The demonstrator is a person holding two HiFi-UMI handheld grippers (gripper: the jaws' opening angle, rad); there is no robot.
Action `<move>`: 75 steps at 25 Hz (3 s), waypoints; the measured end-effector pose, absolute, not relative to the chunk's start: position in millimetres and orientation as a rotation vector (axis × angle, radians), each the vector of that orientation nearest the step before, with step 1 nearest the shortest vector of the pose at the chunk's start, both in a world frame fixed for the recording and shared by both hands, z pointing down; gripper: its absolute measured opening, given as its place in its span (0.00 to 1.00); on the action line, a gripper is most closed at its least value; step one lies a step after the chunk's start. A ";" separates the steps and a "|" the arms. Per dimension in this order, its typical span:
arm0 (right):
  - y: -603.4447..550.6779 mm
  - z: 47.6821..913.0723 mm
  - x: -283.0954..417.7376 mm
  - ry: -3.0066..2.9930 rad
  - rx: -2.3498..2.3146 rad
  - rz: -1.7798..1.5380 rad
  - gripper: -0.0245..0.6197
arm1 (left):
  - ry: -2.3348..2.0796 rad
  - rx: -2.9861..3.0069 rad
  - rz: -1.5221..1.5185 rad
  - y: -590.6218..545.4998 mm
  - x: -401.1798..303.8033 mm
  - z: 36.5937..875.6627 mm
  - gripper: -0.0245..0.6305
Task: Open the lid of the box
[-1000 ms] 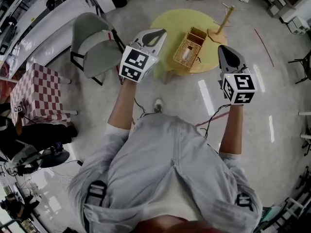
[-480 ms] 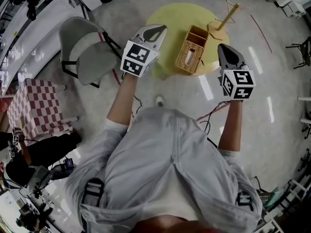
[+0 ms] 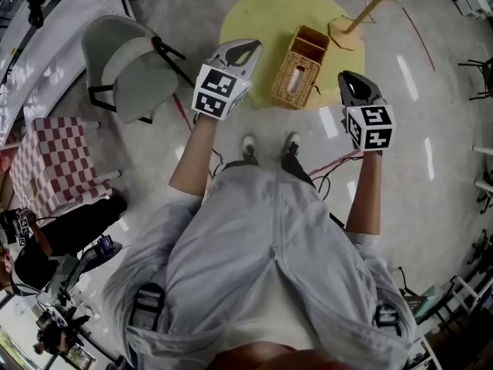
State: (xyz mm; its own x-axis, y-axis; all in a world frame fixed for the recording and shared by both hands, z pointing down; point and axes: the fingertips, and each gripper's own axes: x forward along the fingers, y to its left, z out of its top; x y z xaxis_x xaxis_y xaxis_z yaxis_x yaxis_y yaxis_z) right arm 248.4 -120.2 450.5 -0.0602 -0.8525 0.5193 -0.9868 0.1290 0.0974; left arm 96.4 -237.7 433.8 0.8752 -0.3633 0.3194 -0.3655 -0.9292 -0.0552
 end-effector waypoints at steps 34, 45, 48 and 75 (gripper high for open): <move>-129.6 699.5 246.2 -1.910 1.119 0.665 0.11 | -0.768 2.700 0.859 -207.6 80.7 582.9 0.08; -135.3 660.9 241.0 -1.889 1.149 0.622 0.09 | -0.768 2.737 0.784 -221.1 65.2 557.5 0.08; -142.2 639.8 238.5 -1.899 1.162 0.594 0.09 | -0.786 2.750 0.754 -229.9 57.9 544.6 0.08; -297.3 604.5 89.3 -1.977 1.166 0.498 0.09 | -0.895 2.683 0.683 -329.0 -74.9 539.4 0.08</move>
